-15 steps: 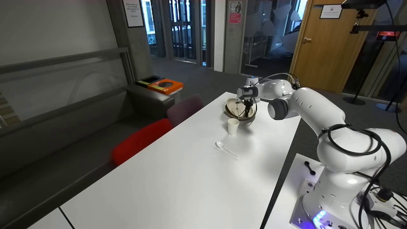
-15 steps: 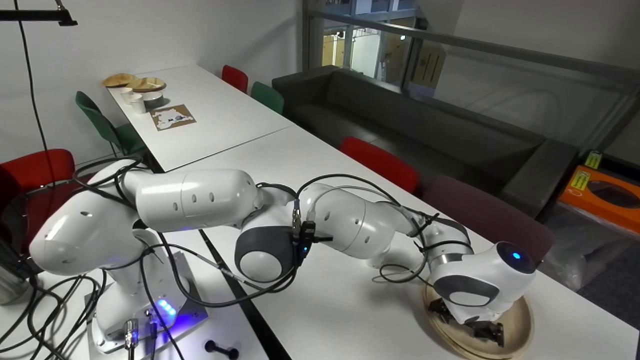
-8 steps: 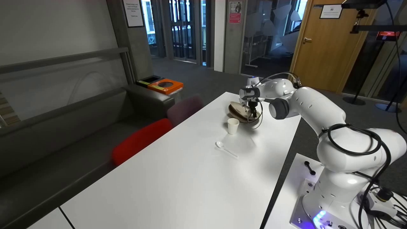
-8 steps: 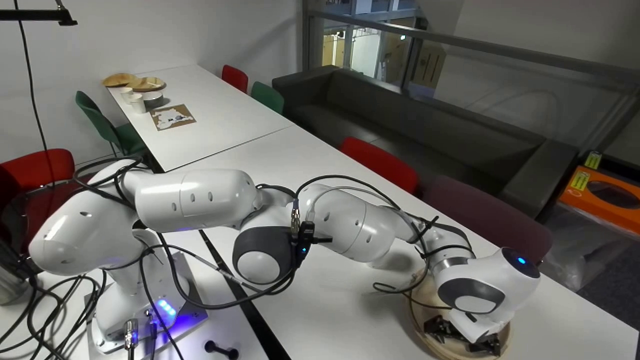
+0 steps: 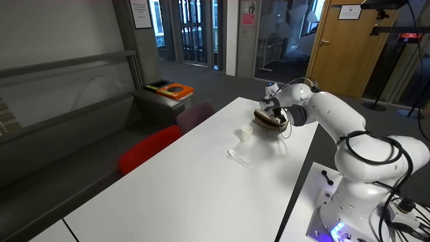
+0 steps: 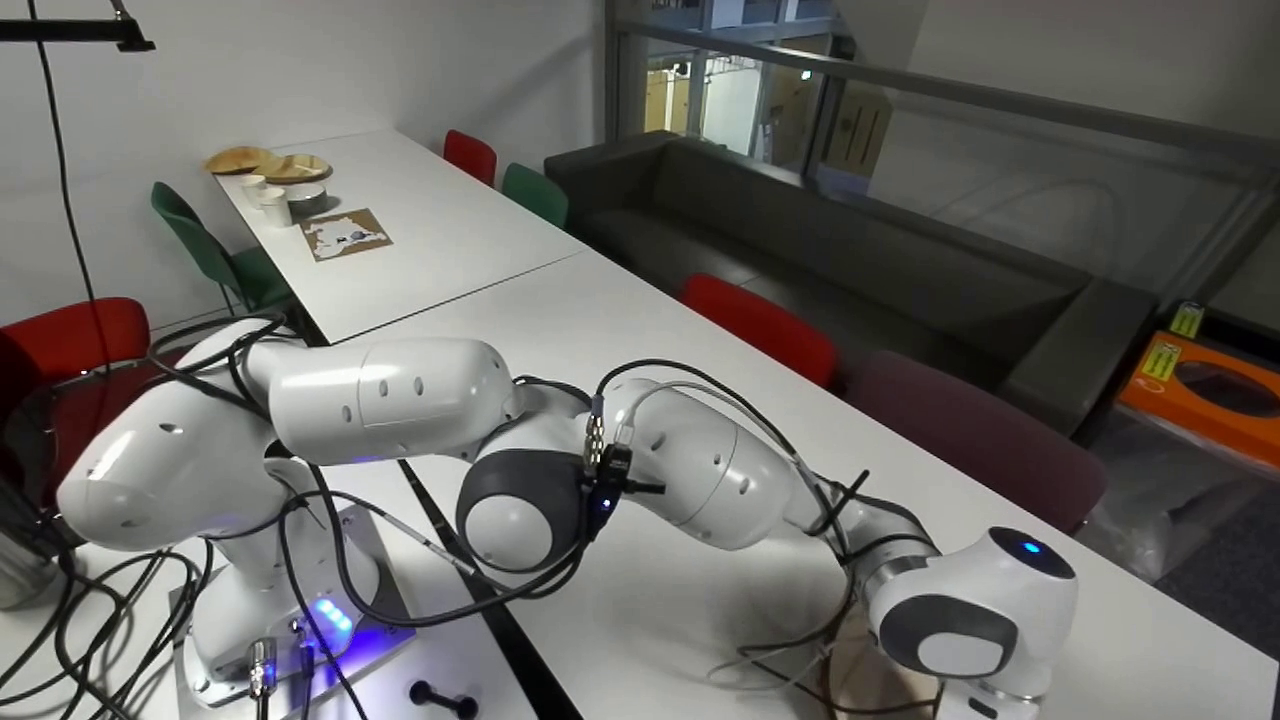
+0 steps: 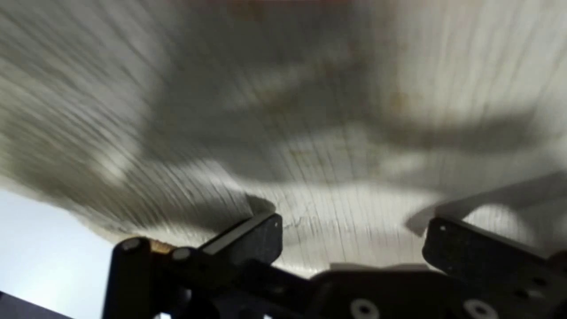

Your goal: Stack up the brown plates on the right side and then move them to the left

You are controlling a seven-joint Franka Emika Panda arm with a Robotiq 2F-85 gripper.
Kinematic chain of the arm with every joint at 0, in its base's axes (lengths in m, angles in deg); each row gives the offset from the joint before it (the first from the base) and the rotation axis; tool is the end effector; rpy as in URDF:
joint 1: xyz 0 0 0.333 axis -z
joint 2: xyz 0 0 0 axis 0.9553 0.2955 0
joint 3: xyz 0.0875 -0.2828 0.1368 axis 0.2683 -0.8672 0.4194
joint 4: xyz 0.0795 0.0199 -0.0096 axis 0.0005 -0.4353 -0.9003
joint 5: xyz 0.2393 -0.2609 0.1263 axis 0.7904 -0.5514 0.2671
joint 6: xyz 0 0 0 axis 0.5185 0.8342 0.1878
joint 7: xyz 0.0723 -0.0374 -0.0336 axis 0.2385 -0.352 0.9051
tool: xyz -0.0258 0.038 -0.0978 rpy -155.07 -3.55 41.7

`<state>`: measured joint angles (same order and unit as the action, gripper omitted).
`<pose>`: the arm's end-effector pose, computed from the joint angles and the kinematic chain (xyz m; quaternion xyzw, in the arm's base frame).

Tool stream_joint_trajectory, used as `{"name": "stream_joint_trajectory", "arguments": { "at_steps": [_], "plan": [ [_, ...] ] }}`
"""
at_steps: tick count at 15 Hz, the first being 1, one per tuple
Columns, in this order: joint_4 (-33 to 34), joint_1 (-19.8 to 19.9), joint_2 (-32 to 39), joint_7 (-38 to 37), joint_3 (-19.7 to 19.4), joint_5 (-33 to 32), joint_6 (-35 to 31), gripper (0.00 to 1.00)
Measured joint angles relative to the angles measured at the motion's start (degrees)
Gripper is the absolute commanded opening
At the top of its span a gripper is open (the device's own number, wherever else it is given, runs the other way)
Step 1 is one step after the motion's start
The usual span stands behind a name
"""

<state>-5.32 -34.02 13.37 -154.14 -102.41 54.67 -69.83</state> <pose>0.5228 -0.5921 0.1178 0.4684 -0.8624 0.0729 0.1776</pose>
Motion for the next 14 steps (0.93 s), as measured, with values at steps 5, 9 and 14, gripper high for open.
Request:
{"name": "stream_joint_trajectory", "arguments": {
  "at_steps": [5,9,14],
  "plan": [
    [-10.67,0.07,-2.89,11.14,-0.76,-2.41,-21.97,1.0],
    [-16.54,-0.02,-5.27,15.38,-0.08,-2.45,-29.75,1.0],
    [-17.26,-0.23,-5.76,15.43,-0.05,-2.5,-29.77,1.0]
  ]
}}
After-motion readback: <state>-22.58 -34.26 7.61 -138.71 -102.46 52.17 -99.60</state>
